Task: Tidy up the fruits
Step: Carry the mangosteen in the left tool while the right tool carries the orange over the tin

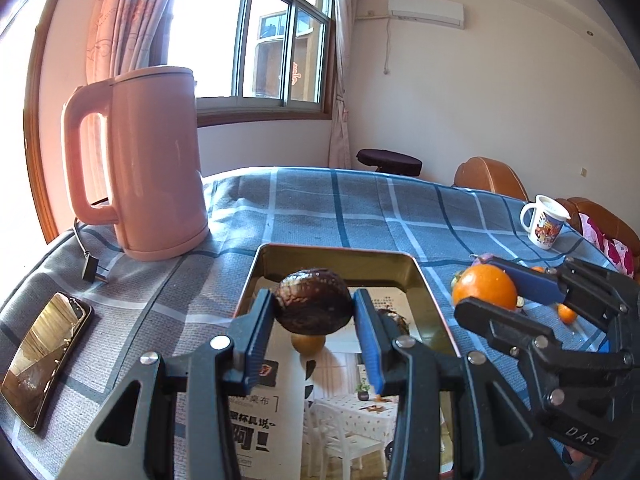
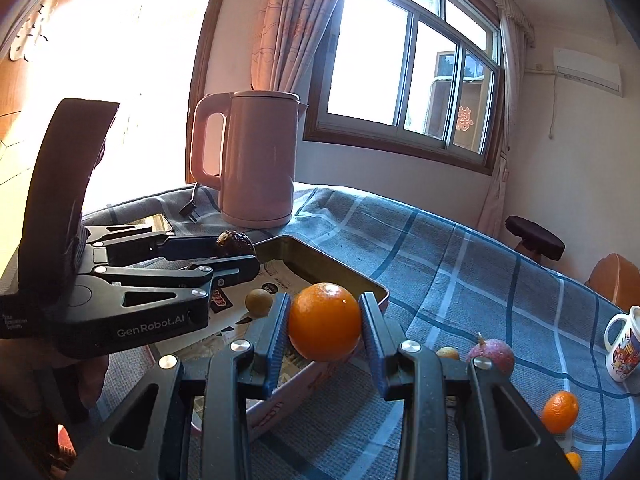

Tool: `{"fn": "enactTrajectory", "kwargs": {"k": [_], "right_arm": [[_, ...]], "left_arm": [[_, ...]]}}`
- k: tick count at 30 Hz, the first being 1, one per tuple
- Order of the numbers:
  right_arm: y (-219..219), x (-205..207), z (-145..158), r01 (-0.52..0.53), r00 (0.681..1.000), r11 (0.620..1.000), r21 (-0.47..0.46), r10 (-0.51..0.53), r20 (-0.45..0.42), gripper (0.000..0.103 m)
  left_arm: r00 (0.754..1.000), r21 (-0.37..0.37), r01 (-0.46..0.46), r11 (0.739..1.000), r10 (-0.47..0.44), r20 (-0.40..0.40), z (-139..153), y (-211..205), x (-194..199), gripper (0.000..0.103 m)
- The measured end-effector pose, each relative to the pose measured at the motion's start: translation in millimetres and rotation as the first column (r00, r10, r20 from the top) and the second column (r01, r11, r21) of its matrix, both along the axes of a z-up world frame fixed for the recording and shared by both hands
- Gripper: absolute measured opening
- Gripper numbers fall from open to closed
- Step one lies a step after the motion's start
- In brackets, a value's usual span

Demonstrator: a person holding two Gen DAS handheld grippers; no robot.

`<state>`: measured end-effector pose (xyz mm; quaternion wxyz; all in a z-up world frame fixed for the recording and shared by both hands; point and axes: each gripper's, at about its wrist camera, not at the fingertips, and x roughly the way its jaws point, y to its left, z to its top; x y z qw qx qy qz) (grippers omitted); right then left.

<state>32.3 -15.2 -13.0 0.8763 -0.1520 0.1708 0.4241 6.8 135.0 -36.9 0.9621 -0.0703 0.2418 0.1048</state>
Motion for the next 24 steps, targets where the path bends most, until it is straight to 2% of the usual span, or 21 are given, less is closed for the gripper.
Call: {"fn": "enactTrajectory", "kwargs": {"k": [11, 24], "right_arm": [[29.7, 0.9, -11.5, -0.032, 0.999, 0.999, -0.035, 0.031, -0.037, 0.037], [41.7, 7.4, -21.2, -0.051, 0.995, 0.995, -0.080, 0.043, -0.095, 0.037]], "left_arm": [[0.998, -0.021, 0.004, 1.000, -0.006, -0.055, -4.8, 14.8, 2.6, 0.042], [0.993, -0.016, 0.004, 1.000, -0.006, -0.116, -11.3, 14.9, 10.6, 0.042]]}}
